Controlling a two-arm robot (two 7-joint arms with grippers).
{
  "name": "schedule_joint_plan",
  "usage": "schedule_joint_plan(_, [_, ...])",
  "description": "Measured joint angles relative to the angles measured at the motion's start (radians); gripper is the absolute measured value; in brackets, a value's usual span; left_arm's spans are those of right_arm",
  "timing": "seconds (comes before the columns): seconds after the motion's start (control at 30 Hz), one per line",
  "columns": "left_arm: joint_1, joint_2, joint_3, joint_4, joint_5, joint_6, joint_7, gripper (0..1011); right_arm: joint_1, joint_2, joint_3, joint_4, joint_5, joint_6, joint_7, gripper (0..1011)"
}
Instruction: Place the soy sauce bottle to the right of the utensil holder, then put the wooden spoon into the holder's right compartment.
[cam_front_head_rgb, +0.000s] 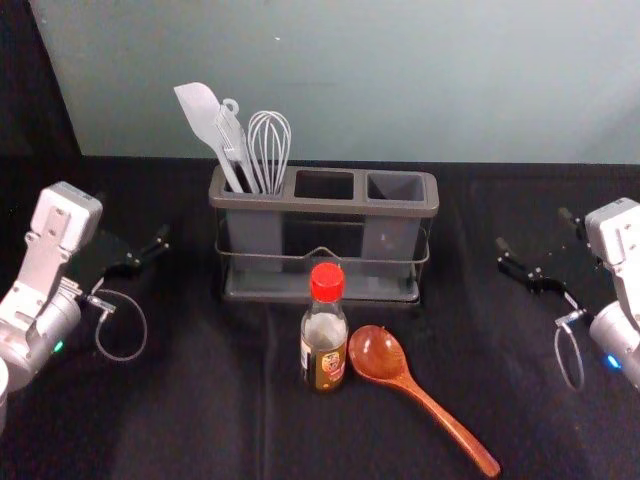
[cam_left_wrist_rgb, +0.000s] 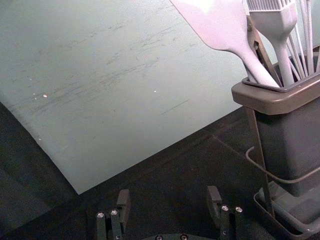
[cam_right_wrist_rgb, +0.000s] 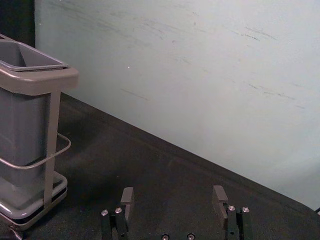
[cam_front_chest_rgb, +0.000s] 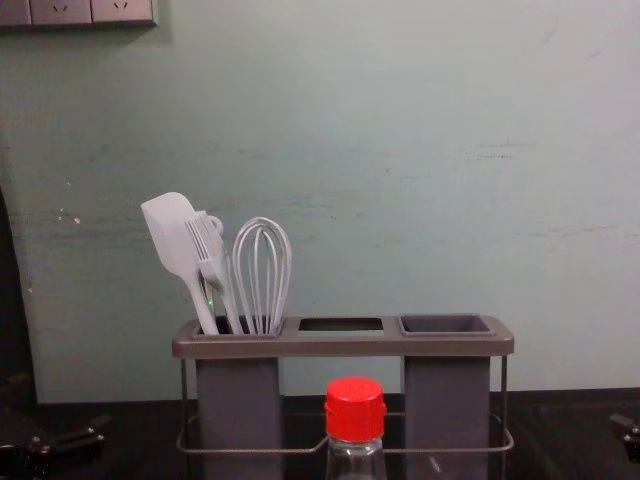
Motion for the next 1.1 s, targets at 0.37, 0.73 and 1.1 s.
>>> schedule_joint_plan(0.37, [0.0,0.0,0.0,0.0,0.0,0.0,0.0,1005,0.0,0.0,0.0,0.0,0.0,0.0,0.0,1003])
schedule_joint_plan(0.73, [0.0,0.0,0.0,0.0,0.0,0.0,0.0,1005,0.0,0.0,0.0,0.0,0.0,0.0,0.0,1003])
schedule_joint_plan(1.1, [0.0,0.0,0.0,0.0,0.0,0.0,0.0,1005,0.0,0.0,0.0,0.0,0.0,0.0,0.0,1003])
